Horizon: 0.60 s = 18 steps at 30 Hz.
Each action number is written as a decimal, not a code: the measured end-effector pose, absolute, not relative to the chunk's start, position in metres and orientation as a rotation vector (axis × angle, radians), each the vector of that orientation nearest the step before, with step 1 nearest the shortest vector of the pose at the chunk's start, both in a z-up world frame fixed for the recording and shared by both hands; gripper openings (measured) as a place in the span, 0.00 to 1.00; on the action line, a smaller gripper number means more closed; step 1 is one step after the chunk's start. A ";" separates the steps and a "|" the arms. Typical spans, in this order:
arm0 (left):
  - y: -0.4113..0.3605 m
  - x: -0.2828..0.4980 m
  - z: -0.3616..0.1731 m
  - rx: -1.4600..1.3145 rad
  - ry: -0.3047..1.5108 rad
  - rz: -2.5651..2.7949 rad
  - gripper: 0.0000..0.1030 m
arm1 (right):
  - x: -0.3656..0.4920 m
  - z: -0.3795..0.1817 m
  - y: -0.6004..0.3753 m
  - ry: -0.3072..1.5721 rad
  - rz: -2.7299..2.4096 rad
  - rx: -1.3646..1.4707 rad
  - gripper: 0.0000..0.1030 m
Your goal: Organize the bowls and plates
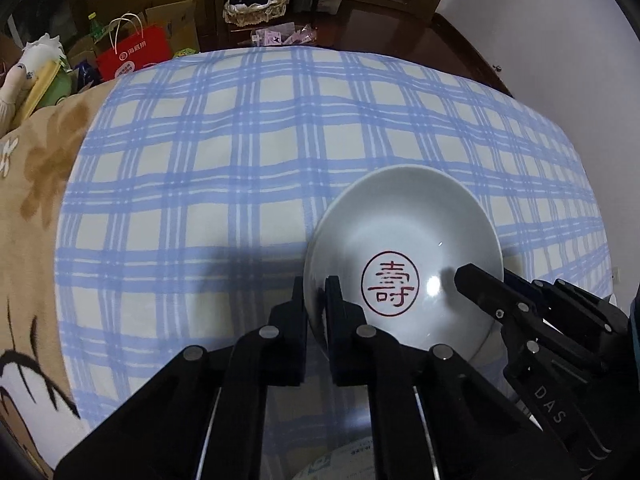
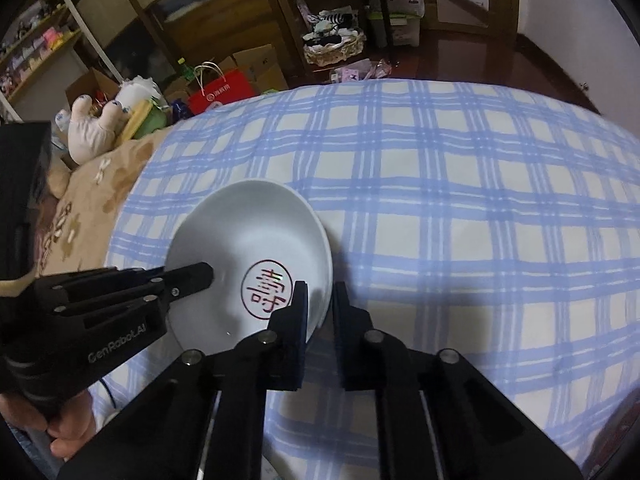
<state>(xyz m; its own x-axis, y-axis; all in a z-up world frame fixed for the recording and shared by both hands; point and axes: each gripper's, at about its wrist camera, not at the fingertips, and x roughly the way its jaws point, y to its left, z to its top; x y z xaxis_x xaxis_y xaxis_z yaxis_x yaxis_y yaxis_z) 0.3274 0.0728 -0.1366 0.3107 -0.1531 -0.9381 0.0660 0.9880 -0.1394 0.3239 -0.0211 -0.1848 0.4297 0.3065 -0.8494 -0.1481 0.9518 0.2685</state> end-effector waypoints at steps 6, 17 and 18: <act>0.074 0.312 -0.120 -0.081 1.230 -0.145 0.08 | 0.307 -0.169 -0.024 1.063 0.294 0.168 0.12; 0.073 0.258 -0.068 -0.081 1.166 -0.149 0.09 | 0.261 -0.121 -0.028 0.990 0.325 0.167 0.12; 0.073 0.253 -0.064 -0.078 1.159 -0.150 0.09 | 0.254 -0.116 -0.028 0.982 0.329 0.168 0.12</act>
<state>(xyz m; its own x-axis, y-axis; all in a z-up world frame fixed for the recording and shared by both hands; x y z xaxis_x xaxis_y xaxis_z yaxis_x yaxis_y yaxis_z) 0.2530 0.0735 -0.0637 0.3915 -0.1584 -0.9064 0.0779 0.9872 -0.1389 0.2542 -0.0278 -0.1161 0.5111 0.3467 -0.7865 -0.1963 0.9379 0.2859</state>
